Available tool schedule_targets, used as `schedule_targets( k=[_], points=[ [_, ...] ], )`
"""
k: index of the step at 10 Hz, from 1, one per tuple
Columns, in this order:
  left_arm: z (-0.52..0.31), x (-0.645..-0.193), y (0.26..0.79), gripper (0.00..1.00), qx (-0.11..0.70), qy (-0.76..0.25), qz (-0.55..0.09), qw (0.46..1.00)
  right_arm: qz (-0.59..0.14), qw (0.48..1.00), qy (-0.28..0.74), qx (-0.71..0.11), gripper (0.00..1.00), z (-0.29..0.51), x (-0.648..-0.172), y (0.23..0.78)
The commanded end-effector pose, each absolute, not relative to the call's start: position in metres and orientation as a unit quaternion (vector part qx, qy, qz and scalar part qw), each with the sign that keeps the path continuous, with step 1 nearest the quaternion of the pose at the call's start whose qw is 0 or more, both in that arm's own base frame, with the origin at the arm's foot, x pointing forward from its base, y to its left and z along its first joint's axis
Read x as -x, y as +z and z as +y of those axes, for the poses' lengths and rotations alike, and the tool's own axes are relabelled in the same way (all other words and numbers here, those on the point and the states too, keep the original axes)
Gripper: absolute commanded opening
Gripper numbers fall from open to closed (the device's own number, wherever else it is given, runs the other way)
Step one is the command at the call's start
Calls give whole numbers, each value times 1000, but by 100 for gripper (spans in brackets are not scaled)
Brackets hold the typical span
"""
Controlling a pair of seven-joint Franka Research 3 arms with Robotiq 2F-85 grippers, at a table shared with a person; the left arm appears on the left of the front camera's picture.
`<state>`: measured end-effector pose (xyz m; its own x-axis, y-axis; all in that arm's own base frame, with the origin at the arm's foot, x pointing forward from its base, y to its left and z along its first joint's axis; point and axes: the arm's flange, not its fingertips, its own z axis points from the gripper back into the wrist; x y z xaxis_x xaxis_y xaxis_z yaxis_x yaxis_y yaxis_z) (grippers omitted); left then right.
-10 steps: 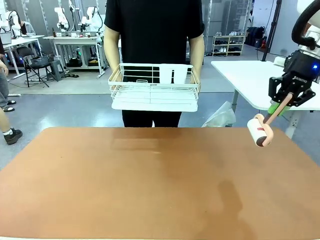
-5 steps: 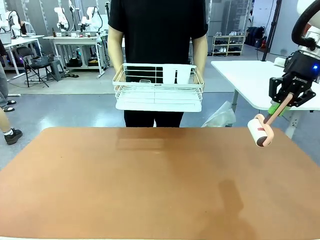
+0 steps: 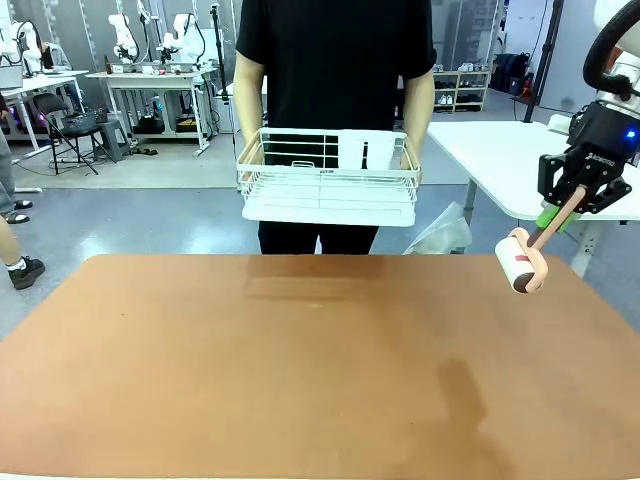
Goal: Clean the table.
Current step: Place the Lint Roller down when the Dish drying rack is positioned in the middle of the table.
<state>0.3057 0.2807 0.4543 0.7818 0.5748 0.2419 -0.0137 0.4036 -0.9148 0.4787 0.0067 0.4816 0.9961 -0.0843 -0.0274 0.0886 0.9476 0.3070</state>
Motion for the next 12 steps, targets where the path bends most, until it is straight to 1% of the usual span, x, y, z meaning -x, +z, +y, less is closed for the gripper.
schedule_targets(
  k=[1, 12],
  points=[
    [281, -303, 454, 100, 521, 177, -285, 785, 4, 986, -44, -159, 21, 8, -480, 484],
    [281, -303, 454, 100, 521, 177, -285, 785, 4, 986, -44, -159, 21, 8, -480, 484]
  ],
)
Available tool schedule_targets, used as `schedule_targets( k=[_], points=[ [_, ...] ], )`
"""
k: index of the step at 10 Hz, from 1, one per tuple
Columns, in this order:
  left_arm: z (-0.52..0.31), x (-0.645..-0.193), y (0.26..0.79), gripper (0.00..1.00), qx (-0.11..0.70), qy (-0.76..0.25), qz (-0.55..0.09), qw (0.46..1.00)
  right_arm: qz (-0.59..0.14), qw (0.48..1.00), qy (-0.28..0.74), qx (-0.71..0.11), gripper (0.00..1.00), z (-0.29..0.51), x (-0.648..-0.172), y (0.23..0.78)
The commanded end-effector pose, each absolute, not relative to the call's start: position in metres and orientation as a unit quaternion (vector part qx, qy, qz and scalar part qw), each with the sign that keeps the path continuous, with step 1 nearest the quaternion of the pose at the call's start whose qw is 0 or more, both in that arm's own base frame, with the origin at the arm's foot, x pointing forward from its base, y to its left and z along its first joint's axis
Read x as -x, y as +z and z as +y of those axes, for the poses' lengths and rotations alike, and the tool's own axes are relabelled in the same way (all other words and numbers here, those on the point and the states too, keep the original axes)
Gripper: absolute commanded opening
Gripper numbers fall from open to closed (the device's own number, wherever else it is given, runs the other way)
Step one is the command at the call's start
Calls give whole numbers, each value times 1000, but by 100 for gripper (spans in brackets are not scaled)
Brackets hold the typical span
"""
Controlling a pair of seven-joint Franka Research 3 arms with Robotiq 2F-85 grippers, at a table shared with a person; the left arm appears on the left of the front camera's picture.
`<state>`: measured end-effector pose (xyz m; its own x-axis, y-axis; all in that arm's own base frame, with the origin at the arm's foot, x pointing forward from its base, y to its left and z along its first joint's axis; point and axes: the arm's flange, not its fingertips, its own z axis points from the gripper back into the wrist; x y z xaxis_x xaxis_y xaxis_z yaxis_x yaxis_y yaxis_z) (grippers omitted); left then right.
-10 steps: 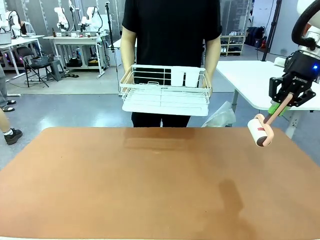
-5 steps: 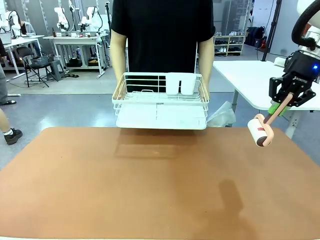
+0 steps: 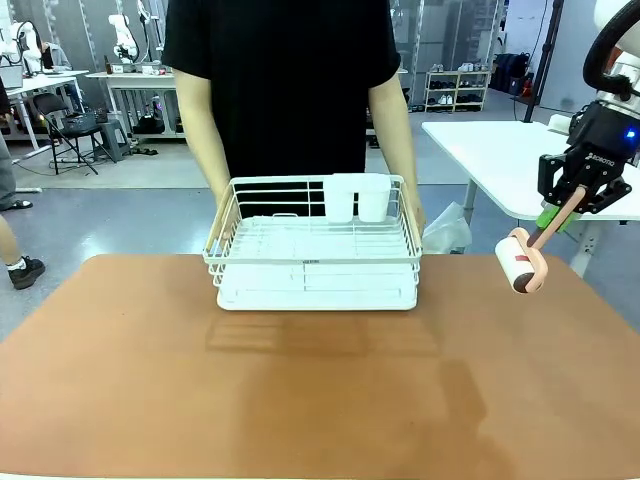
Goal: Clean the table.
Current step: Place the Lint Roller down when the Dish drying rack is positioned in the middle of the table.
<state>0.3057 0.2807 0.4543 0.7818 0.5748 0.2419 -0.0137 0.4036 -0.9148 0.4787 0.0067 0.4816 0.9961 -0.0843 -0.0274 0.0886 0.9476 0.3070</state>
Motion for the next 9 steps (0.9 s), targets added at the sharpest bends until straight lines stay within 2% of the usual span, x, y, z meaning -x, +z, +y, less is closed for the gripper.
schedule_targets(
  k=[1, 9],
  points=[
    [281, -303, 454, 100, 521, 177, -285, 785, 4, 986, -44, -159, 21, 8, -480, 484],
    [281, -303, 454, 100, 521, 177, -285, 785, 4, 986, -44, -159, 21, 8, -480, 484]
  ],
)
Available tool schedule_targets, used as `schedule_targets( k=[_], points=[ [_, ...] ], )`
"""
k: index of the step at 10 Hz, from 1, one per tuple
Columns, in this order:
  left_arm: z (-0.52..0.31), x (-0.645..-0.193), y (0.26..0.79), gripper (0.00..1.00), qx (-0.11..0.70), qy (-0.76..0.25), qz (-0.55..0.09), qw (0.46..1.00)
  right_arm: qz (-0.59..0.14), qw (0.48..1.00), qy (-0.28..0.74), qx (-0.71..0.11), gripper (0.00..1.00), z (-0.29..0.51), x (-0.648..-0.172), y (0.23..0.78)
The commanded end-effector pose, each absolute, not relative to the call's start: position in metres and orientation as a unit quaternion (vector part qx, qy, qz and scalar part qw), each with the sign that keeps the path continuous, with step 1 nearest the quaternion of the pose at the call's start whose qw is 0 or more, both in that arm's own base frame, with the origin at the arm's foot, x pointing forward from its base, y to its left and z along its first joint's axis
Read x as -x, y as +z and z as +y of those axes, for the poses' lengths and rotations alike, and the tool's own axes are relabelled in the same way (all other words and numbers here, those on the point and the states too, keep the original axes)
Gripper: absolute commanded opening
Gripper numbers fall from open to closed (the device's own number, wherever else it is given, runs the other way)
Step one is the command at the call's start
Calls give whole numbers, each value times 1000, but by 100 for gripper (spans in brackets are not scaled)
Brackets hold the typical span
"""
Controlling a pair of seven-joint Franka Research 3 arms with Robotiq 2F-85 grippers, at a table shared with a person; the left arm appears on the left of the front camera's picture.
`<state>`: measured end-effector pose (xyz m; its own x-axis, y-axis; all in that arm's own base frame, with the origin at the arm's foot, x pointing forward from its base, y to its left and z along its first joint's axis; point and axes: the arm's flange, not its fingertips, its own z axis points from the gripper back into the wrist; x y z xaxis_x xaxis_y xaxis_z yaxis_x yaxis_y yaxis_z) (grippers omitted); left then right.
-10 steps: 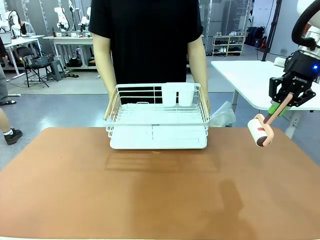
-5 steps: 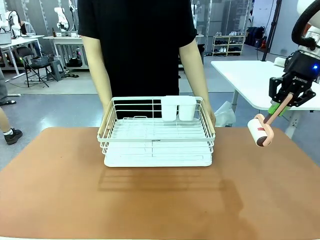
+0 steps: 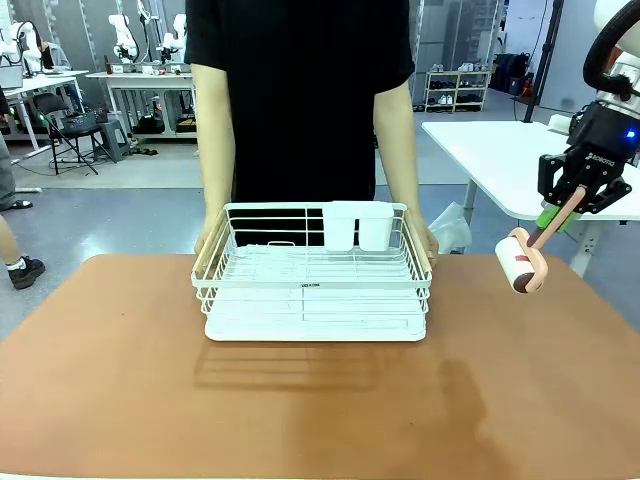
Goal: Clean the table.
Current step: Place the Lint Roller down when the Dish drying rack is positioned in the middle of the table.
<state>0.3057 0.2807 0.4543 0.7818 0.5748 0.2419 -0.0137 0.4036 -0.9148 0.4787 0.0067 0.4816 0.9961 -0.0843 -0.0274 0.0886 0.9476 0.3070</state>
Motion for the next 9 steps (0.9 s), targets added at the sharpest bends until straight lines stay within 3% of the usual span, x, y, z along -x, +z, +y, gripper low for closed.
schedule_targets(
  k=[1, 9],
  points=[
    [281, -303, 454, 100, 521, 177, -285, 785, 4, 986, -44, -159, 21, 8, -480, 484],
    [281, -303, 454, 100, 521, 177, -285, 785, 4, 986, -44, -159, 21, 8, -480, 484]
  ],
)
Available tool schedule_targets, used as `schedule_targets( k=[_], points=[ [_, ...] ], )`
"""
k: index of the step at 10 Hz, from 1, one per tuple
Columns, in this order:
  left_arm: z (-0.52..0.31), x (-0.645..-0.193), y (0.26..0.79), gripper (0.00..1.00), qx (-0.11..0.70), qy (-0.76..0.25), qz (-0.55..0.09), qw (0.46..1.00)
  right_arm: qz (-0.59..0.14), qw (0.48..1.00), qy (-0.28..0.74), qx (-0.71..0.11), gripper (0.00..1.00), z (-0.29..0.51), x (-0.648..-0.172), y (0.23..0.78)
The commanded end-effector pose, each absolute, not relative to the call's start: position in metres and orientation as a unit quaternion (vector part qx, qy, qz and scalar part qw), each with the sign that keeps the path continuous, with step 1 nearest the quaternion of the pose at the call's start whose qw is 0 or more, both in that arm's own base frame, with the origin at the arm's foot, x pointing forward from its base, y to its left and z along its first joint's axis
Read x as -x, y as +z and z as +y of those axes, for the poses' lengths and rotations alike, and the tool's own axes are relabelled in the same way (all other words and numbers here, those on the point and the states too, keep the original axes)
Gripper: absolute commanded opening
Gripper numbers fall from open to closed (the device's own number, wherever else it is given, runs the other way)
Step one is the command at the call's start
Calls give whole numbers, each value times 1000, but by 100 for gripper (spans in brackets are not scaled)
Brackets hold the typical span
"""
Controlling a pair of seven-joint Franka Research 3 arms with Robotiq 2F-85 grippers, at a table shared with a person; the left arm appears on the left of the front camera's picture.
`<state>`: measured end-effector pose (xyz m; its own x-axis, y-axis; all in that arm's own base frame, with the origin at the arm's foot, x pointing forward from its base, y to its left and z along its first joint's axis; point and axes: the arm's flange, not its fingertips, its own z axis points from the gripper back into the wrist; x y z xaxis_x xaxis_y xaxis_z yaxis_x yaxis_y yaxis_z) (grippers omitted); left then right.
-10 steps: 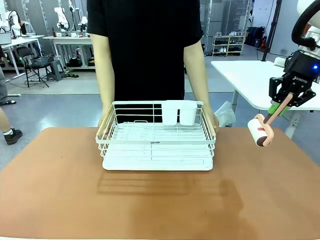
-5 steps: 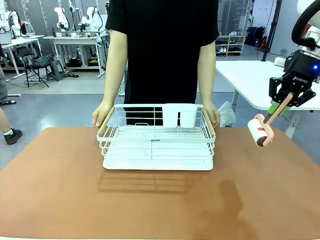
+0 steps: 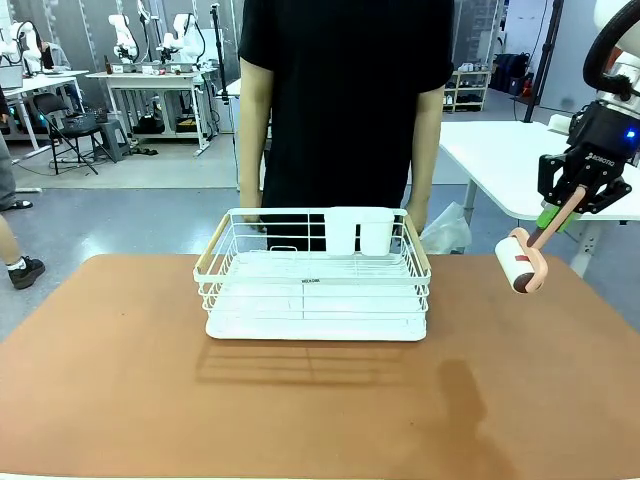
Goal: Clean the table.
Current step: Place the Lint Roller down when the Dish drying rack is positioned in the middle of the table.
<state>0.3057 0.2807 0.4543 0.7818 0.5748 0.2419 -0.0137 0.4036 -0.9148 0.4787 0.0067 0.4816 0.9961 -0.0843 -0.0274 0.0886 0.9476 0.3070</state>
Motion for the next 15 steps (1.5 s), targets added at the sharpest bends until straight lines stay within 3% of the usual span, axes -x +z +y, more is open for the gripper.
schedule_targets(
  k=[1, 6, 9, 12, 15],
  points=[
    [281, -303, 454, 100, 521, 177, -285, 785, 4, 986, -44, -159, 21, 8, -480, 484],
    [281, -303, 454, 100, 521, 177, -285, 785, 7, 987, -44, -156, 21, 7, -479, 482],
    [281, -303, 454, 100, 521, 177, -285, 785, -59, 954, -244, -165, 21, 12, -492, 481],
    [281, -303, 454, 100, 521, 177, -285, 785, -83, 861, -476, -157, 21, 6, -505, 470],
    [281, -303, 454, 100, 521, 177, -285, 785, -83, 788, -580, -190, 21, 3, -523, 442]
  ],
)
